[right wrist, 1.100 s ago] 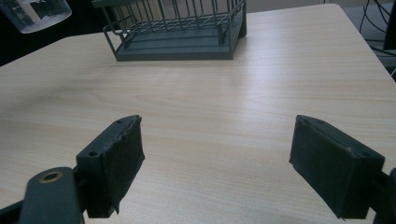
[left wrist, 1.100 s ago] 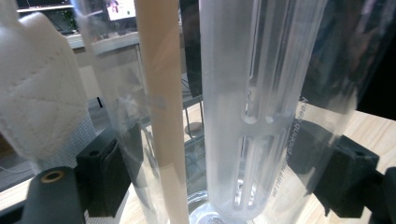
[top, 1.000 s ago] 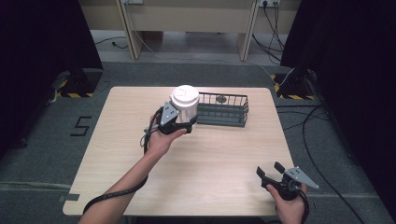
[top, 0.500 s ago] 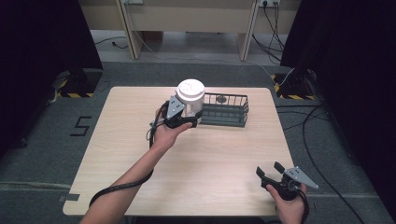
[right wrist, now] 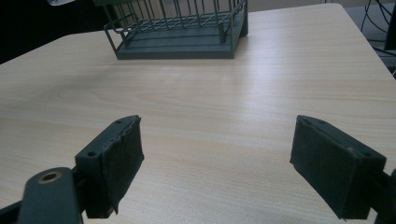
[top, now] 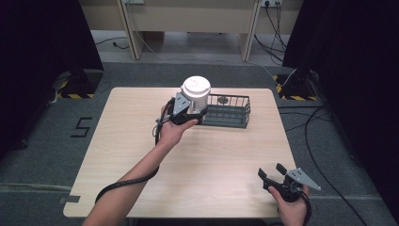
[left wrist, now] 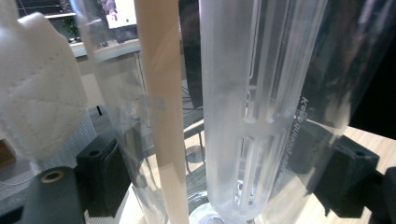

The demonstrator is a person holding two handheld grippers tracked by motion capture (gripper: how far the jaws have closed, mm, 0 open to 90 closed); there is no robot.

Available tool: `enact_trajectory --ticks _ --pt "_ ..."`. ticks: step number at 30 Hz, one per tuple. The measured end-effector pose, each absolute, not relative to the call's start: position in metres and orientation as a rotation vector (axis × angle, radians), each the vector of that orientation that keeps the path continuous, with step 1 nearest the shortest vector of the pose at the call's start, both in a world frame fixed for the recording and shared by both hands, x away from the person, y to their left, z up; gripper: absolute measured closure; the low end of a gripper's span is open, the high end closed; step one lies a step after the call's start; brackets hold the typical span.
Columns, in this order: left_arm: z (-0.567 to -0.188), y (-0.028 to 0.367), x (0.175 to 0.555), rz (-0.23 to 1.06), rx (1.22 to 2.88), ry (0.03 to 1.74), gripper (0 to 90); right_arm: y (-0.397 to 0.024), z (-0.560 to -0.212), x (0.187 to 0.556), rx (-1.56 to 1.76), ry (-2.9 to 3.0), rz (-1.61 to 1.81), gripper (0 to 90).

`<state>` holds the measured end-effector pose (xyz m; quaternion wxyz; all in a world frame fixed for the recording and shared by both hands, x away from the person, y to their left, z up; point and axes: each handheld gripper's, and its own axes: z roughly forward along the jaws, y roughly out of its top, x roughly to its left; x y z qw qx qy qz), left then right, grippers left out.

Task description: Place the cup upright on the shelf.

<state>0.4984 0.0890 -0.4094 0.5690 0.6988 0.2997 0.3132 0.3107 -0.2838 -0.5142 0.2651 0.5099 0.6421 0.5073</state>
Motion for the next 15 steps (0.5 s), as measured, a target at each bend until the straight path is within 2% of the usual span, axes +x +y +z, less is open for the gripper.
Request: enact_trajectory --ticks 15 --pt "-0.406 0.072 0.517 0.726 1.644 0.719 17.6 -0.283 -0.514 0.31 1.401 1.732 1.377 17.2"
